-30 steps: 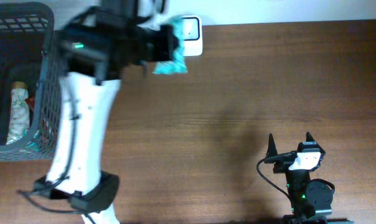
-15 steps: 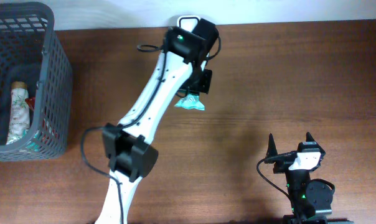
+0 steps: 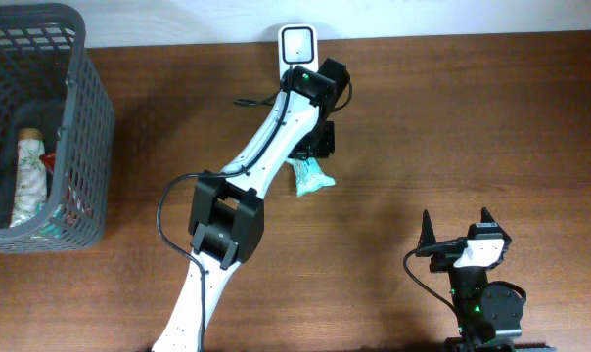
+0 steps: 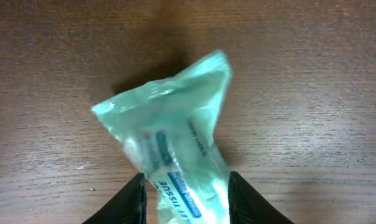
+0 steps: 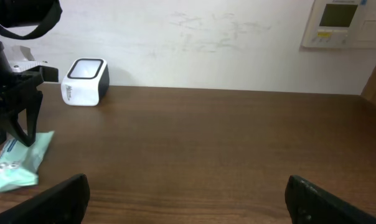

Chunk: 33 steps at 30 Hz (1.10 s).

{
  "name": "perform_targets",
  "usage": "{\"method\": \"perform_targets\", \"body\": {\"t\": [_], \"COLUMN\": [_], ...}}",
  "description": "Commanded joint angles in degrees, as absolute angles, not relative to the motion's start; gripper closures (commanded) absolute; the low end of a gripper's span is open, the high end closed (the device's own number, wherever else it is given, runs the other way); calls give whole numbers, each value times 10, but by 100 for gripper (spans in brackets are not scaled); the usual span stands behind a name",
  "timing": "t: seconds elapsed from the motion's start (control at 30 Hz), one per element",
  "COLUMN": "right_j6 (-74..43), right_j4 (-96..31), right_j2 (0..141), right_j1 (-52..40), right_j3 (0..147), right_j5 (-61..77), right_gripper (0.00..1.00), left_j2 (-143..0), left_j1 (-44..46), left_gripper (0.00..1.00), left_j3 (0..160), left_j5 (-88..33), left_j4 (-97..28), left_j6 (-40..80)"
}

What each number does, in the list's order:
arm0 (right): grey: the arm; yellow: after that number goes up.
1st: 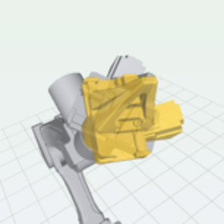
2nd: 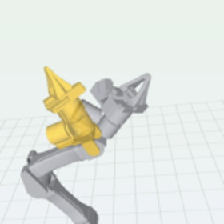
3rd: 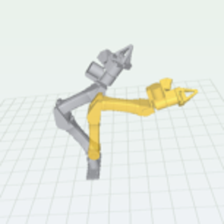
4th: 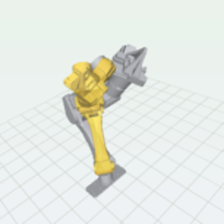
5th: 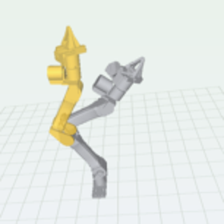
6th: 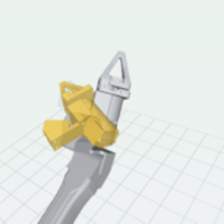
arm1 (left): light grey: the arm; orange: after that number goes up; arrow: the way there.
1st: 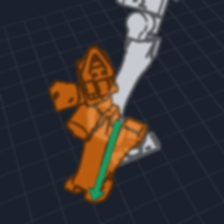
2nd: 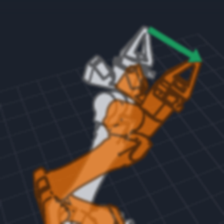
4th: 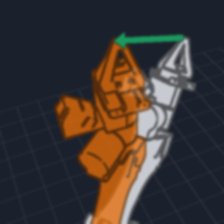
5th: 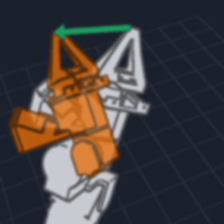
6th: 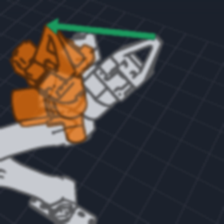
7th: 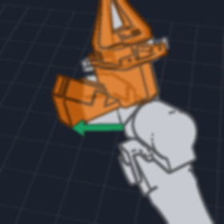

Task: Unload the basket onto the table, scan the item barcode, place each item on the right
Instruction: 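Carry the wipe pack with the left gripper and drop it mid-table, then return the left gripper to the basket and grasp the orange snack bar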

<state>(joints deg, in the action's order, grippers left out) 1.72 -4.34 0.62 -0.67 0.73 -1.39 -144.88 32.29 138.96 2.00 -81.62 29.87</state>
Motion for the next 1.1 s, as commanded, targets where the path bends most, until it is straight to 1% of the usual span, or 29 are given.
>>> {"method": "perform_targets", "body": {"t": [0.0,0.07,0.17,0.2,0.23,0.27,0.37,0.4,0.5,0.57,0.63,0.73,0.8,0.83,0.87,0.93,1.03,1.07], "right_j6": [17,17,17,17,17,17,17,17,17,17,17,17,17,17,17,17,17,17], "right_j4": [-46,-46,-46,-46,-46,-46,-46,-46,-46,-46,-46,-46,-46,-46,-46,-46,-46,-47], "right_j2": [2,2,2,2,2,2,2,2,2,2,2,2,2,2,2,2,2,2], "right_j1": [-4,-4,-4,-4,-4,-4,-4,-4,-4,-4,-4,-4,-4,-4,-4,-4,-4,-4], "right_j3": [3,3,3,3,3,3,3,3,3,3,3,3,3,3,3,3,3,3], "right_j5": [-15,-15,-15,-15,-15,-15,-15,-15,-15,-15,-15,-15,-15,-15,-15,-15,-15,-15], "right_gripper": [1,1,1,1,1,1,1,1,1,1,1,1,1,1,1,1,1,1], "left_j2": [-1454,-1445,-1413,-1398,-1385,-1352,-1273,-1245,-1213,-1202,-1204,-1210,-1211,-1211,-1211,-1211,-1211,-1211], "left_j1": [302,279,238,222,207,185,106,62,-18,-111,-174,-266,-314,-329,-344,-360,-362,-362], "left_gripper": [60,59,51,33,18,8,7,6,5,4,4,10,11,11,15,20,21,27], "left_j3": [1453,1551,1720,1763,1800,1797,1797,1797,1797,1797,1795,1760,1704,1677,1641,1552,1444,1392], "left_j5": [22,-2,-17,-18,-17,-17,18,29,29,29,29,29,29,29,29,28,29,28], "left_j4": [-853,-894,-936,-941,-943,-930,-915,-912,-909,-900,-899,-899,-896,-891,-882,-856,-823,-808], "left_j6": [308,283,266,260,248,238,234,234,235,235,234,205,196,196,196,153,118,118]}}
